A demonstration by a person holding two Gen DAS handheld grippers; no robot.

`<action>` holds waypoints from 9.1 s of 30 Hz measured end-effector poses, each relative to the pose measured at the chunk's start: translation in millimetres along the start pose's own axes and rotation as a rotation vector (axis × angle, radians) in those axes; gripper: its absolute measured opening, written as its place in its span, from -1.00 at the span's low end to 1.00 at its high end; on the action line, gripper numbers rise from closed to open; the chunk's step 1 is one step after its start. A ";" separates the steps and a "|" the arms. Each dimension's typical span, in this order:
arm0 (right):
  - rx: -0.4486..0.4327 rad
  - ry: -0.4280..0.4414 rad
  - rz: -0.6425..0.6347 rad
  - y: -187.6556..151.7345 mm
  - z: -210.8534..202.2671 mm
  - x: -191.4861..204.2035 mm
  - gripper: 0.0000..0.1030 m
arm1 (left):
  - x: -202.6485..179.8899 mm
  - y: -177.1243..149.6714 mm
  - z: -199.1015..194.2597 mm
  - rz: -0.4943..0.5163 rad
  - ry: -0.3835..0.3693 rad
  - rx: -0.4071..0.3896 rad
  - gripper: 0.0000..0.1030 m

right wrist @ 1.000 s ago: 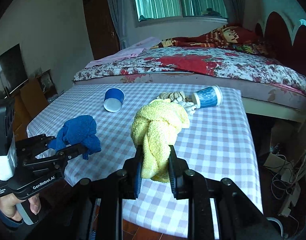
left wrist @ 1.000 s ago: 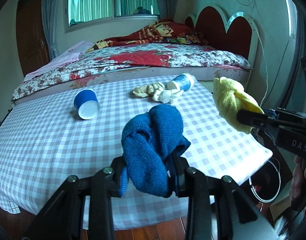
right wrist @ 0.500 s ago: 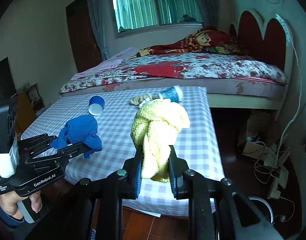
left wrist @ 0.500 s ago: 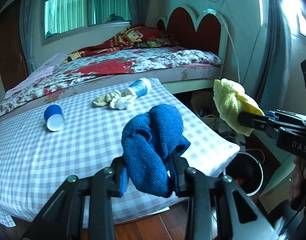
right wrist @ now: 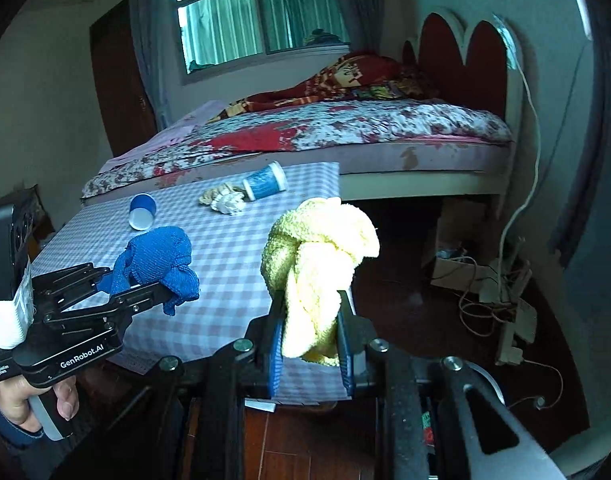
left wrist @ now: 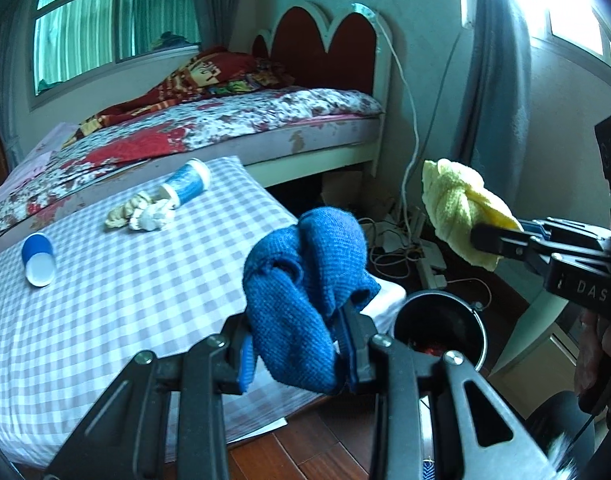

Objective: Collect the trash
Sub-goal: 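Lift the dark blue and yellow cloths and carry them over the bin, then open both tools over the black bin to drop both cloths, then move both tools back over the bed toward the cups and tissues, then grasp the blue paper cup with the left tool while the right tool grasps the white tissue, then lift the blue cup and tissue and move the left tool toward the blue-white cup, then carry the blue cup and white tissue with both tools over the black bin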

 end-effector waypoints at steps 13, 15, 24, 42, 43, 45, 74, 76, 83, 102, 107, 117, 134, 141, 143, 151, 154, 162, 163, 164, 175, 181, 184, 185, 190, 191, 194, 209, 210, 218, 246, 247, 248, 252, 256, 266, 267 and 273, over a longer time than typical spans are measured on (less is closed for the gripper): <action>0.046 -0.114 0.064 -35.0 -31.5 -68.6 -0.53 | -75.7 -8.8 34.8 0.049 -0.147 0.059 -0.33; 0.059 -0.128 0.070 -41.7 -34.0 -77.5 -0.53 | -86.9 -12.0 38.7 0.061 -0.167 0.069 -0.33; 0.126 -0.181 0.102 -76.0 -44.3 -120.2 -0.53 | -131.1 -26.1 66.6 0.105 -0.238 0.127 -0.33; 0.333 -0.178 0.079 -147.4 0.2 -184.6 -0.51 | -182.9 -73.8 151.1 0.157 -0.321 0.321 -0.33; 0.340 -0.173 0.079 -150.1 4.1 -186.6 -0.51 | -183.8 -75.1 154.9 0.158 -0.321 0.327 -0.33; 0.353 -0.169 0.078 -154.5 10.7 -189.2 -0.51 | -185.4 -79.3 162.4 0.160 -0.322 0.339 -0.33; 0.541 -0.383 0.029 -217.4 36.7 -236.4 0.98 | -174.0 -125.6 206.1 0.113 -0.198 0.443 0.96; 0.539 -0.382 0.026 -216.3 35.9 -235.5 0.98 | -174.2 -124.8 204.7 0.115 -0.198 0.439 0.96; 0.509 -0.386 0.036 -208.3 29.0 -230.2 0.98 | -175.9 -120.2 197.8 0.125 -0.193 0.426 0.96; 0.385 -0.460 0.011 -164.2 -14.6 -187.9 0.98 | -160.2 -88.7 142.3 0.124 -0.165 0.355 0.96; 0.322 -0.455 0.023 -142.4 -27.4 -168.5 0.98 | -141.8 -76.2 115.4 0.110 -0.139 0.307 0.96; 0.185 -0.400 0.015 -96.0 -8.8 -114.3 0.98 | -61.8 -56.2 65.5 0.018 -0.019 0.226 0.96; 0.171 0.076 -0.200 3.8 133.6 90.6 0.81 | 174.3 -53.6 21.8 -0.194 0.377 0.158 0.96; 0.177 0.185 -0.253 41.4 218.4 153.3 0.44 | 265.6 -52.1 32.0 -0.294 0.491 0.158 0.93; 0.181 0.202 -0.266 51.6 247.7 167.5 0.40 | 288.3 -50.2 37.6 -0.310 0.522 0.154 0.92; 0.226 0.206 -0.285 67.9 344.5 193.4 0.20 | 349.6 -43.3 64.7 -0.357 0.572 0.144 0.91; 0.253 0.216 -0.273 66.8 369.6 197.9 0.18 | 365.6 -36.8 80.5 -0.368 0.581 0.141 0.91; 0.285 0.234 -0.248 68.2 397.5 211.5 0.16 | 410.4 -21.1 114.1 -0.414 0.593 0.142 0.91; 0.289 0.238 -0.245 67.5 397.8 214.7 0.16 | 415.7 -21.8 116.8 -0.427 0.585 0.147 0.87; 0.291 0.260 -0.237 65.9 395.6 219.1 0.16 | 419.3 -23.7 117.8 -0.435 0.578 0.155 0.78; 0.267 0.337 -0.270 52.2 376.0 240.0 0.16 | 425.7 -48.8 89.8 -0.418 0.560 0.178 0.52; 0.268 0.302 -0.290 54.5 385.9 245.7 0.20 | 429.0 -48.4 93.8 -0.422 0.570 0.178 0.52; 0.263 0.287 -0.302 59.5 393.9 250.1 0.23 | 431.8 -48.6 95.3 -0.424 0.569 0.178 0.52; 0.269 0.285 -0.301 60.5 397.3 251.0 0.23 | 433.6 -48.5 96.1 -0.427 0.564 0.177 0.52; 0.292 0.290 -0.278 64.6 412.9 255.0 0.23 | 436.9 -49.7 97.2 -0.435 0.529 0.180 0.41; 0.301 0.301 -0.273 63.6 414.8 256.3 0.23 | 435.9 -50.1 96.5 -0.432 0.526 0.177 0.40; 0.312 0.320 -0.263 57.8 412.0 258.6 -0.16 | 432.6 -51.1 92.6 -0.423 0.516 0.168 0.39; 0.233 0.334 -0.189 53.1 335.7 239.9 -0.34 | 376.3 -46.2 48.3 -0.365 0.479 0.108 0.38; 0.231 0.335 -0.185 52.3 327.9 237.9 -0.34 | 370.2 -46.4 44.1 -0.363 0.472 0.106 0.38; 0.200 0.305 -0.193 42.1 265.2 217.5 -0.34 | 321.9 -47.2 20.2 -0.347 0.418 0.087 0.37; 0.269 0.249 -0.149 30.1 286.2 188.0 -0.34 | 318.1 -44.2 80.6 -0.339 0.408 0.129 0.65; 0.282 0.241 -0.144 29.5 293.0 188.3 -0.34 | 323.5 -43.9 86.4 -0.360 0.393 0.139 0.65; 0.289 0.240 -0.136 29.4 298.6 188.5 -0.34 | 326.6 -43.6 88.0 -0.374 0.385 0.141 0.64; 0.301 0.248 -0.130 29.2 311.3 194.1 -0.34 | 332.2 -45.6 102.5 -0.361 0.346 0.160 0.49; 0.290 0.249 -0.135 30.4 309.8 197.1 -0.34 | 325.0 -39.1 95.9 -0.318 0.350 0.147 0.44; 0.224 0.220 -0.117 41.9 258.8 175.5 -0.34 | 271.5 -18.0 51.6 -0.256 0.352 0.080 0.44; 0.217 0.217 -0.113 42.8 251.5 172.4 -0.34 | 264.4 -16.5 47.3 -0.250 0.347 0.078 0.44; 0.175 0.199 -0.093 45.9 205.3 154.3 -0.34 | 231.7 -6.6 28.0 -0.233 0.326 0.045 0.44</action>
Point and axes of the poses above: each gripper's, at about its wrist camera, not at the fingertips, and z roughly the way its jaws point, x to its left, y to its top, the point moved 4 cm from there along z, roughly the way its jaws point, and after that the axes turned 8 degrees about -x, right-handed, at the moved point
